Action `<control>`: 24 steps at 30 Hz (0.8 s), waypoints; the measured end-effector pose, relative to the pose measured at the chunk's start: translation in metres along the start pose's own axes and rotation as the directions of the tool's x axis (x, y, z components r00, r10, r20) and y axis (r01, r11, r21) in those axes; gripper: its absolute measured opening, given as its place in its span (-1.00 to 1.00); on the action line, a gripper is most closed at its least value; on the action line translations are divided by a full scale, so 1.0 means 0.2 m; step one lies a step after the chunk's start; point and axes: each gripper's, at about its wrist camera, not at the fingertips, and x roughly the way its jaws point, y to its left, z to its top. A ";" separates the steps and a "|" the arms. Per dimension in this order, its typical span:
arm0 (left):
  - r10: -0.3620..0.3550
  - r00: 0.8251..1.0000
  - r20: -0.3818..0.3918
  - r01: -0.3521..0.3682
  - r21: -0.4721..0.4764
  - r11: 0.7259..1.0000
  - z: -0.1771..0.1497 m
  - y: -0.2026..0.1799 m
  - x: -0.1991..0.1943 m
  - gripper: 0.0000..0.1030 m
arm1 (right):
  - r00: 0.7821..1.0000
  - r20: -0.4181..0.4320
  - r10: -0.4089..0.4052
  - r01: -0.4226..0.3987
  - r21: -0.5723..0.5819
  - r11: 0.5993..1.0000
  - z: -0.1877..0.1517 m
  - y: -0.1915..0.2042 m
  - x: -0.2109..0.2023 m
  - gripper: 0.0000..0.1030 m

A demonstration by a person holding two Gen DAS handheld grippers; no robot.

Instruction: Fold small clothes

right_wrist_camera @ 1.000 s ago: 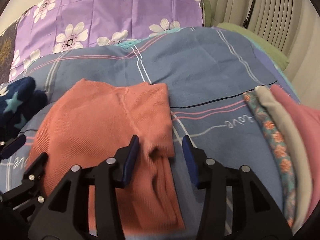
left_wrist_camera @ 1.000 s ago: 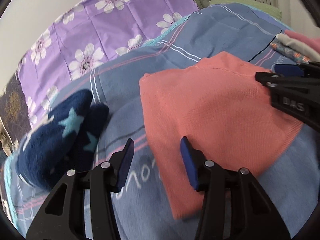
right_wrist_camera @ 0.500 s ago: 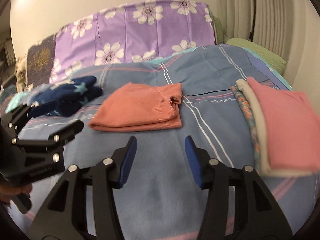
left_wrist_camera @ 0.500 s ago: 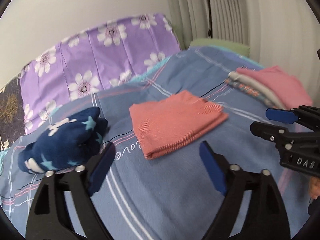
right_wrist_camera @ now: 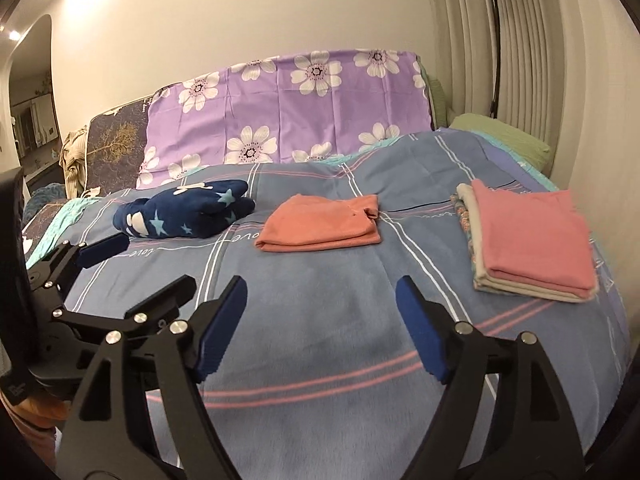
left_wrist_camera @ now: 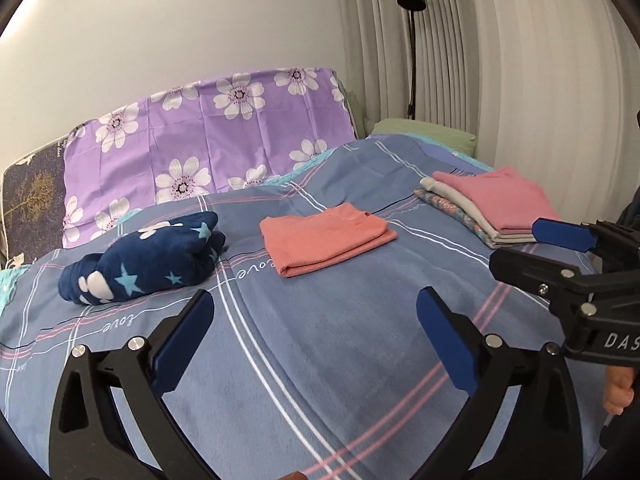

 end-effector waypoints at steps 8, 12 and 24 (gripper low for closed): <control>0.103 0.995 0.018 -0.101 -0.067 0.993 -0.14 -0.02 -0.21 0.97 | 1.000 0.006 -0.010 0.010 0.032 0.999 -0.11 0.04 -0.13 0.56; 0.135 0.988 0.069 -0.131 -0.060 0.990 -0.20 -0.03 -0.32 0.97 | 0.999 0.033 -0.041 0.041 -0.008 0.999 -0.14 0.11 -0.20 0.59; 0.179 0.976 0.127 -0.164 -0.121 0.979 -0.14 0.06 -0.53 0.97 | 0.987 0.130 -0.090 0.091 -0.003 0.996 -0.12 0.13 -0.34 0.68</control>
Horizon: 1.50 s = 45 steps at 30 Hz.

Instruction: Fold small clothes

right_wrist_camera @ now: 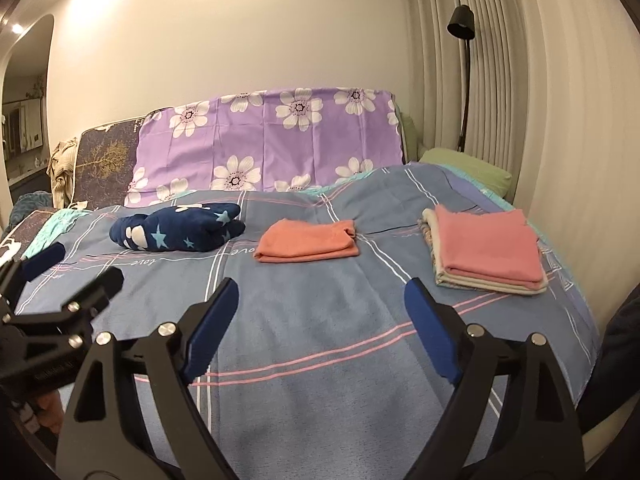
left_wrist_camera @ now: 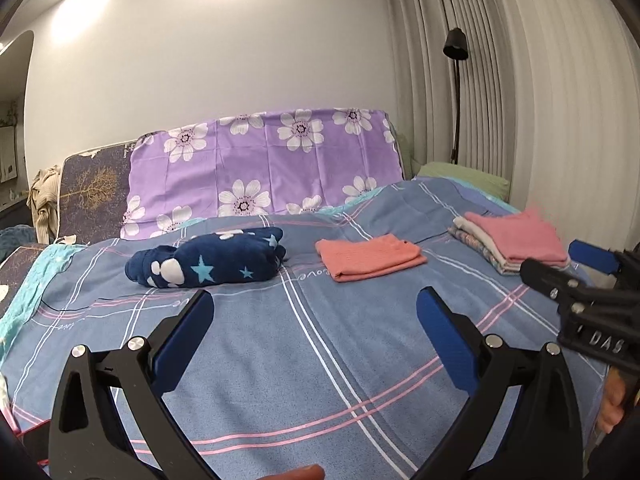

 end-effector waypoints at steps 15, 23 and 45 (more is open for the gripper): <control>-0.034 0.999 -0.011 0.035 0.052 0.998 0.00 -0.09 -0.02 0.97 | 1.000 0.013 0.010 -0.010 0.004 1.000 -0.01 -0.02 -0.05 0.72; -0.021 1.000 -0.021 0.023 0.059 0.998 0.00 -0.10 -0.01 0.97 | 1.000 0.011 0.007 -0.007 0.008 1.000 -0.01 -0.04 -0.04 0.72; -0.021 0.999 -0.045 0.024 0.059 0.998 0.01 -0.12 -0.01 0.97 | 1.000 0.000 0.009 -0.009 0.030 1.000 -0.02 -0.07 -0.04 0.73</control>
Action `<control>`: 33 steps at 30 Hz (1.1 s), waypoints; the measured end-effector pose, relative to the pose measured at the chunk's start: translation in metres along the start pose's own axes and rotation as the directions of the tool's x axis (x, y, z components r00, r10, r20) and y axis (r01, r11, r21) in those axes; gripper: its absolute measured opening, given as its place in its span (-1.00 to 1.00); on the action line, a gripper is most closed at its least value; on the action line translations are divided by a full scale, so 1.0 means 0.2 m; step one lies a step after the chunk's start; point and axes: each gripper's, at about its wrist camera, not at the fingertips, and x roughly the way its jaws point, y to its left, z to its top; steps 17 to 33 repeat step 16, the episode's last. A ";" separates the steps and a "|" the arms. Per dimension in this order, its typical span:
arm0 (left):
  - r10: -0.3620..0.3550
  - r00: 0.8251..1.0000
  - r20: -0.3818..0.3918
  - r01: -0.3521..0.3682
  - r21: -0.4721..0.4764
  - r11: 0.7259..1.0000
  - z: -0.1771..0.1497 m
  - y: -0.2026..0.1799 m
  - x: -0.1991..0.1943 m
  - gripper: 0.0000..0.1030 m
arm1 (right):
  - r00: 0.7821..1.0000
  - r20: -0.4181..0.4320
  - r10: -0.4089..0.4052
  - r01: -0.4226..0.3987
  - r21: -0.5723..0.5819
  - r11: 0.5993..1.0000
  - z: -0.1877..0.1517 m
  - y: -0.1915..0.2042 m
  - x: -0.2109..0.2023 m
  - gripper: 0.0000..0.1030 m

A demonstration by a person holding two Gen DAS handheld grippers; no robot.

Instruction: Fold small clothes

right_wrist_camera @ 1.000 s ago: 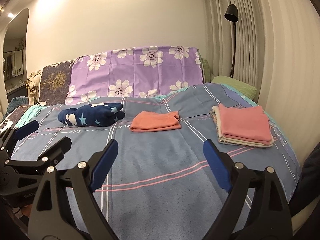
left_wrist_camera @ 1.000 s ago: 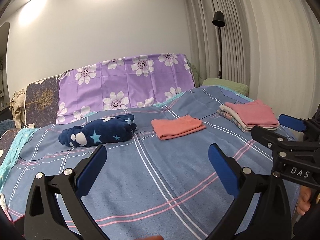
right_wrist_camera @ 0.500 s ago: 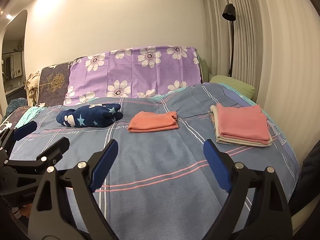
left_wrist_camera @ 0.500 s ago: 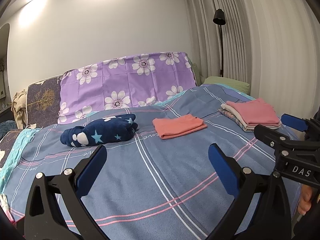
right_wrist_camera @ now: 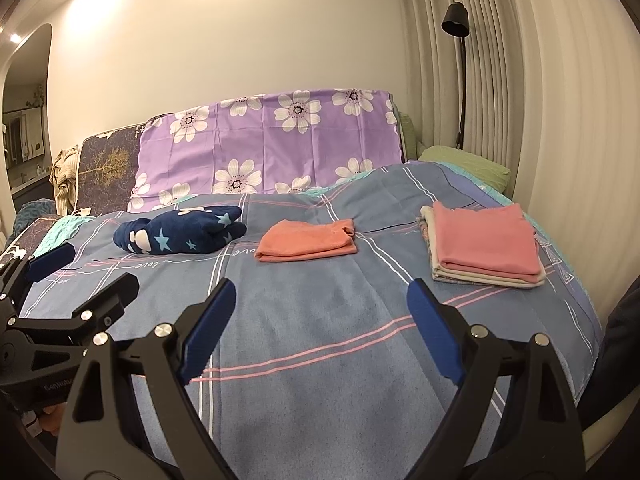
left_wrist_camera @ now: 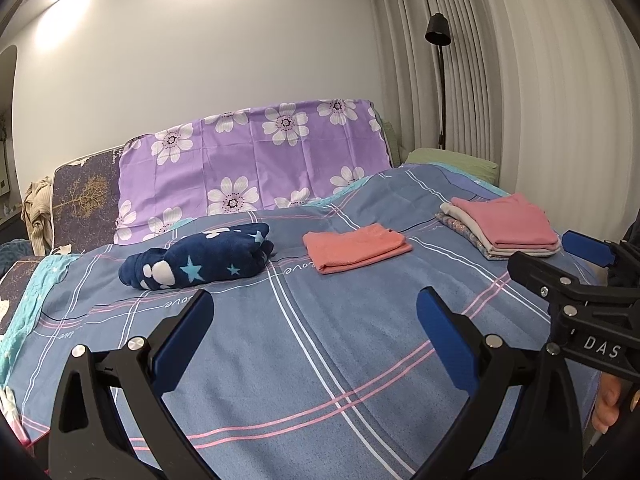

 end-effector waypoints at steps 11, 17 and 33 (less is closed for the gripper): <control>0.002 1.000 -0.023 -0.002 -0.010 1.000 -0.02 0.00 0.01 0.97 | 1.000 -0.012 -0.004 0.004 -0.001 1.000 -0.02 0.00 0.01 0.74; 0.000 1.000 -0.027 0.000 -0.009 1.000 -0.02 -0.01 0.01 0.97 | 1.000 -0.018 -0.004 0.004 -0.001 1.000 -0.03 0.00 0.01 0.75; 0.000 1.000 -0.027 0.000 -0.009 1.000 -0.02 -0.01 0.01 0.97 | 1.000 -0.018 -0.004 0.004 -0.001 1.000 -0.03 0.00 0.01 0.75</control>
